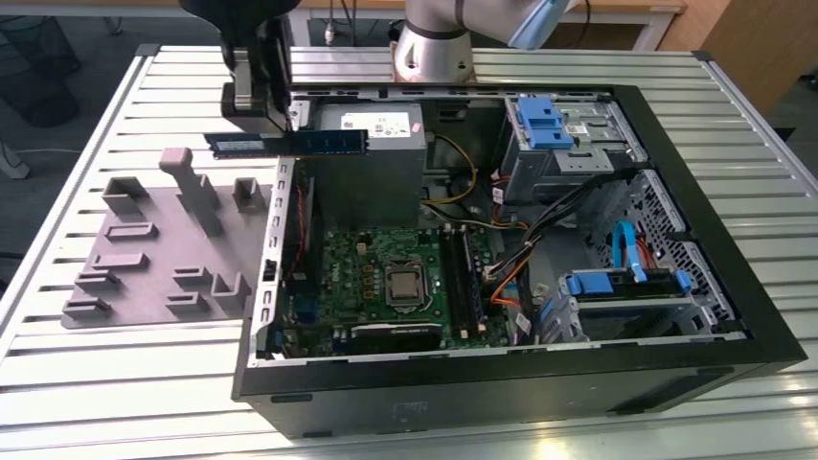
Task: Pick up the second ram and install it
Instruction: 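Pick up the second ram and move it above second insertion slot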
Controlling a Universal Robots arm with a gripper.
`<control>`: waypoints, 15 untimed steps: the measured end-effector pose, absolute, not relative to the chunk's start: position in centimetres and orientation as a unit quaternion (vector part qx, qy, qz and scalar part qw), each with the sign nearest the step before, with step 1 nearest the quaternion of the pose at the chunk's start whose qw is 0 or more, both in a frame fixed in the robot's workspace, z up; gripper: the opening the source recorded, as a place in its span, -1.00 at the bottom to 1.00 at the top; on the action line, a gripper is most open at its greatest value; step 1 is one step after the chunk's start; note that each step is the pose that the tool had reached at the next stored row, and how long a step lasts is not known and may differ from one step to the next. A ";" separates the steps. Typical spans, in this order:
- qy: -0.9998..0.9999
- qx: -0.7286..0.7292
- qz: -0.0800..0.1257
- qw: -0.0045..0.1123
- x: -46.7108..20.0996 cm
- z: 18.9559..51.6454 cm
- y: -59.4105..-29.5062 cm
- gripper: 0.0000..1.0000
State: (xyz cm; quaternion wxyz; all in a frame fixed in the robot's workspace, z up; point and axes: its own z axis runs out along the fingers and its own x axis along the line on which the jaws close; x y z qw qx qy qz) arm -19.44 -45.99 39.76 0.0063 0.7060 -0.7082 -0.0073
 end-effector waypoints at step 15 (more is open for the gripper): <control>-0.708 0.706 -0.007 0.006 -16.7 39.8 -46.0 -0.73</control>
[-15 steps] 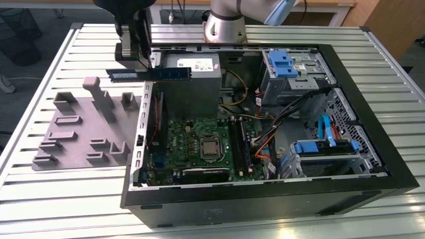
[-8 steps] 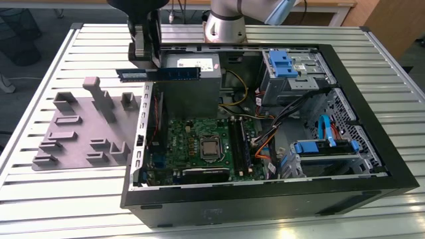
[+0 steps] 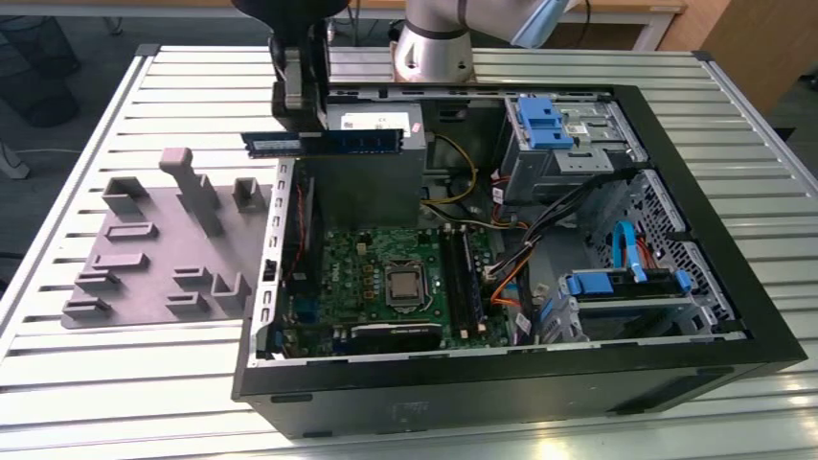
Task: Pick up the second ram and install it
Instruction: 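Pick up the second ram and move it above second insertion slot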
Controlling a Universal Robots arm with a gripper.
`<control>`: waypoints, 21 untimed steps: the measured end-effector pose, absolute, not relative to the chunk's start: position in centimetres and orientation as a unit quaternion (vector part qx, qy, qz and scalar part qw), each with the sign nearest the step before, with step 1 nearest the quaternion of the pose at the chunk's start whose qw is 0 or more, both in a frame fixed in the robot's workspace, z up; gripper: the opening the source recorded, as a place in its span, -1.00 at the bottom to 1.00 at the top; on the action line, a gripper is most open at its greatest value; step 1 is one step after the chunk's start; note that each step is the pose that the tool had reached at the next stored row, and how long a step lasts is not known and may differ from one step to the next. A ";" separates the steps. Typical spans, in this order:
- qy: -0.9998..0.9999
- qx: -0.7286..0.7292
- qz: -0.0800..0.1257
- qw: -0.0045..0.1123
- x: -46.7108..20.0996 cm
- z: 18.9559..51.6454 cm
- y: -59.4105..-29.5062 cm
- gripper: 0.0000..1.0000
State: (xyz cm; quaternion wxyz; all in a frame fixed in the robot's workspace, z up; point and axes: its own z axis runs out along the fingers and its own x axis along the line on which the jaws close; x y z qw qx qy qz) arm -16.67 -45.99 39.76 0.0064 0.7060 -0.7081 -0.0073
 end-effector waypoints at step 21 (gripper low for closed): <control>-0.708 0.706 -0.007 0.006 -12.7 39.8 -46.0 -0.73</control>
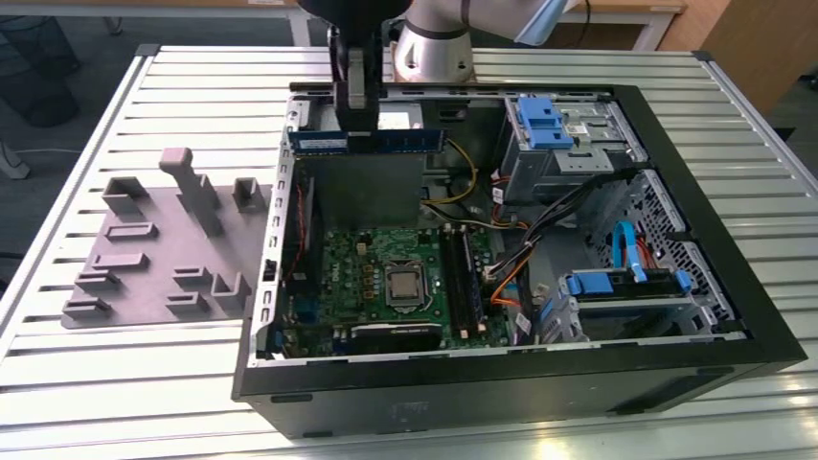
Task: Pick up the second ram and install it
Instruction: 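Pick up the second ram and move it above second insertion slot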
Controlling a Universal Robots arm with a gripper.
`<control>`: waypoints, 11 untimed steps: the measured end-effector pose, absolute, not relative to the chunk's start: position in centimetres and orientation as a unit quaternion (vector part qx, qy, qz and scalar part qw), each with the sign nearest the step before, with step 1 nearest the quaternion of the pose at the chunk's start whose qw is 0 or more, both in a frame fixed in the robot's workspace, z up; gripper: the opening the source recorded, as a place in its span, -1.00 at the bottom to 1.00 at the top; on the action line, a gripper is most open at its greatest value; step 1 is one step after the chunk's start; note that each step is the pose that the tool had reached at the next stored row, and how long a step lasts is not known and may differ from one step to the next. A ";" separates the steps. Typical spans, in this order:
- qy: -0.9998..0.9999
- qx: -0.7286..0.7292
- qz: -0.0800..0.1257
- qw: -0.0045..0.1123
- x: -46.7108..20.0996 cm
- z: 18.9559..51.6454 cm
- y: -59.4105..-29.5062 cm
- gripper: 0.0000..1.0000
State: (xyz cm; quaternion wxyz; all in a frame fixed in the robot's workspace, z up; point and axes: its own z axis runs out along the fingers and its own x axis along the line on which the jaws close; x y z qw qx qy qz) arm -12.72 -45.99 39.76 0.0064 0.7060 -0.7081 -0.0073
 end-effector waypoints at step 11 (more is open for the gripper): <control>-0.708 0.706 -0.007 0.006 -10.6 39.8 -46.0 -0.73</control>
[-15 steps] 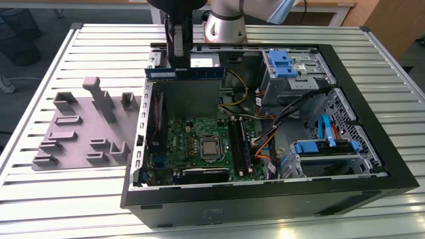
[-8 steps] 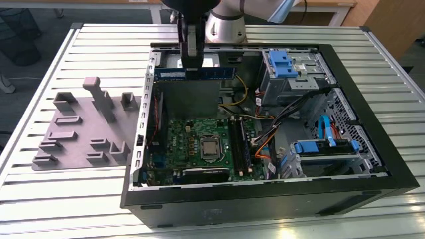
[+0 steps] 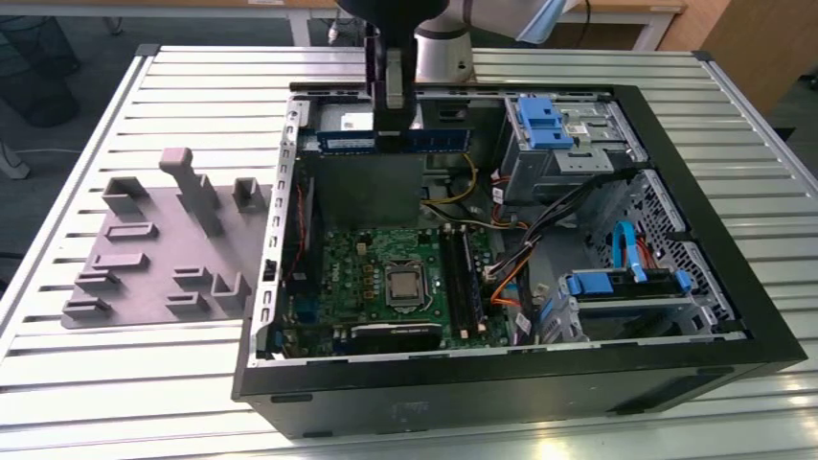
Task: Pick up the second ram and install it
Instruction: 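Pick up the second ram and move it above second insertion slot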
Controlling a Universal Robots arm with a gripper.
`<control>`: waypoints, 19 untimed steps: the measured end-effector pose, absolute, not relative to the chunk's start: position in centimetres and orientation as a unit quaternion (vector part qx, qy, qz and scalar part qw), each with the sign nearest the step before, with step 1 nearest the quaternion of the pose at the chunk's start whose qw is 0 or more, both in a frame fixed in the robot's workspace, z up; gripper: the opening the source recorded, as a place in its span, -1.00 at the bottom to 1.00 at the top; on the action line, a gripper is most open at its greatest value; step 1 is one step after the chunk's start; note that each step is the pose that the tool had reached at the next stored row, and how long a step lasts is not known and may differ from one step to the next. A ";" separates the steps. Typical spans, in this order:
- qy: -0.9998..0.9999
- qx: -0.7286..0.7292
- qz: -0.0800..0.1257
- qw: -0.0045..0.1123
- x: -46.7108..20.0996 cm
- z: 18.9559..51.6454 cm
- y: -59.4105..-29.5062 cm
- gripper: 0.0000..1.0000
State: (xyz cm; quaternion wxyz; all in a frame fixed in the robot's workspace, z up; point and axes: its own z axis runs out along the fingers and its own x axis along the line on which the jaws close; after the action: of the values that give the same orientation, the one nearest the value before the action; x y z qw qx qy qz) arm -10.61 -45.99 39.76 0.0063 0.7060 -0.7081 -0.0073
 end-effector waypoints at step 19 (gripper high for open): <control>-0.708 0.706 -0.007 0.006 -6.9 39.8 -46.0 -0.73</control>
State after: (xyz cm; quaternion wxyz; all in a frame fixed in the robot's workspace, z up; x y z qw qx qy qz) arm -6.92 -45.99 39.76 0.0064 0.7060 -0.7081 -0.0073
